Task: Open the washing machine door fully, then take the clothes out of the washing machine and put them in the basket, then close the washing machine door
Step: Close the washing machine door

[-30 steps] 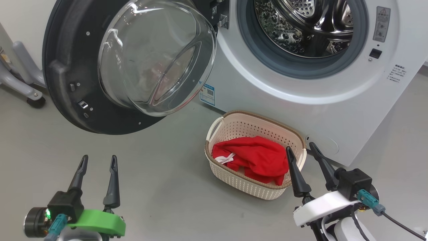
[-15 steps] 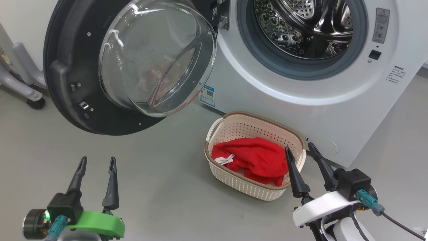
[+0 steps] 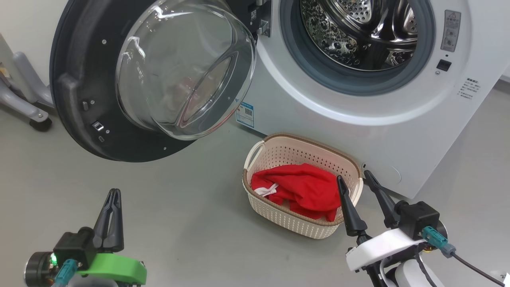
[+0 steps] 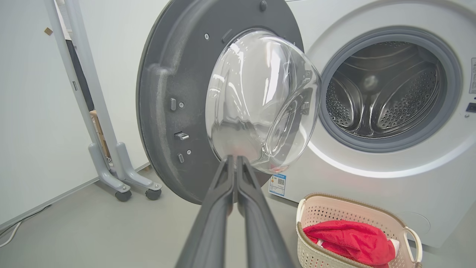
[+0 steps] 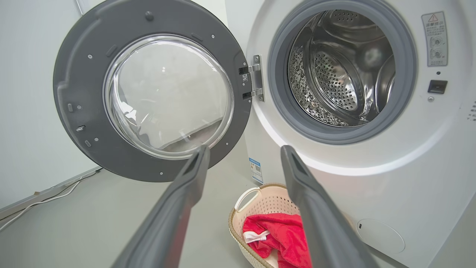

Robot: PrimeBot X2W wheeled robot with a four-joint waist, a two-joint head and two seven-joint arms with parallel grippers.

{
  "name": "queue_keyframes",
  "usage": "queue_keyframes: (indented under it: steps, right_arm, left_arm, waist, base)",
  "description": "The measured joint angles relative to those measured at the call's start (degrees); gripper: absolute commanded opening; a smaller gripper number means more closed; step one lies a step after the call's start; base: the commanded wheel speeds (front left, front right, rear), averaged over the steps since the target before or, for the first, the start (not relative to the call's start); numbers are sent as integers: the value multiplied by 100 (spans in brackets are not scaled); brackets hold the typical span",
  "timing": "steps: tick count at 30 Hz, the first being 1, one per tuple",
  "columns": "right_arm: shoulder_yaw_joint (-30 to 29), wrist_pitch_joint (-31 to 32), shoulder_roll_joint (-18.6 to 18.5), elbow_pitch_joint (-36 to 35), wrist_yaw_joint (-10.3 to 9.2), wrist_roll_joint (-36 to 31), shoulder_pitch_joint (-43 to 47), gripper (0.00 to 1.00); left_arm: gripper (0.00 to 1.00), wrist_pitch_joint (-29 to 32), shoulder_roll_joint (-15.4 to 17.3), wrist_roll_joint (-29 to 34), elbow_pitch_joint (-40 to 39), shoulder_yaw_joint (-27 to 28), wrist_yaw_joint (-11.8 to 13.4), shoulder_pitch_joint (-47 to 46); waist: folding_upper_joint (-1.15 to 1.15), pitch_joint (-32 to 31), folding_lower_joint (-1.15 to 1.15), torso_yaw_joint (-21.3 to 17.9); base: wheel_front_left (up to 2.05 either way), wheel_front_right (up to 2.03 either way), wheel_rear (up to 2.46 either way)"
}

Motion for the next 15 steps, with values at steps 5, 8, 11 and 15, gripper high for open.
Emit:
queue_keyframes:
  steps: [5, 8, 11, 15]
  right_arm:
    - [104, 0, 0, -45, 1, -103, -3, 100]
    - [119, 0, 0, -74, 0, -145, -13, 100]
    - [120, 0, -3, -111, 0, -235, -44, 100]
    - [137, 0, -25, -158, 1, -307, -133, 100]
  left_arm:
    - [0, 0, 0, -8, -162, 85, -1, 2]
    - [0, 0, 1, -10, -240, 176, -1, 2]
    - [0, -1, 8, -37, -425, 289, -1, -10]
    - [0, -14, 68, -54, -680, 459, -1, -53]
  waist:
    - [0, 138, 0, -32]
    - [0, 210, 0, -51]
    - [0, 334, 0, -87]
    - [0, 524, 0, -144]
  base:
    - [0, 0, 0]
    - [0, 0, 0]
    - [0, 0, 0]
    - [0, 0, 0]
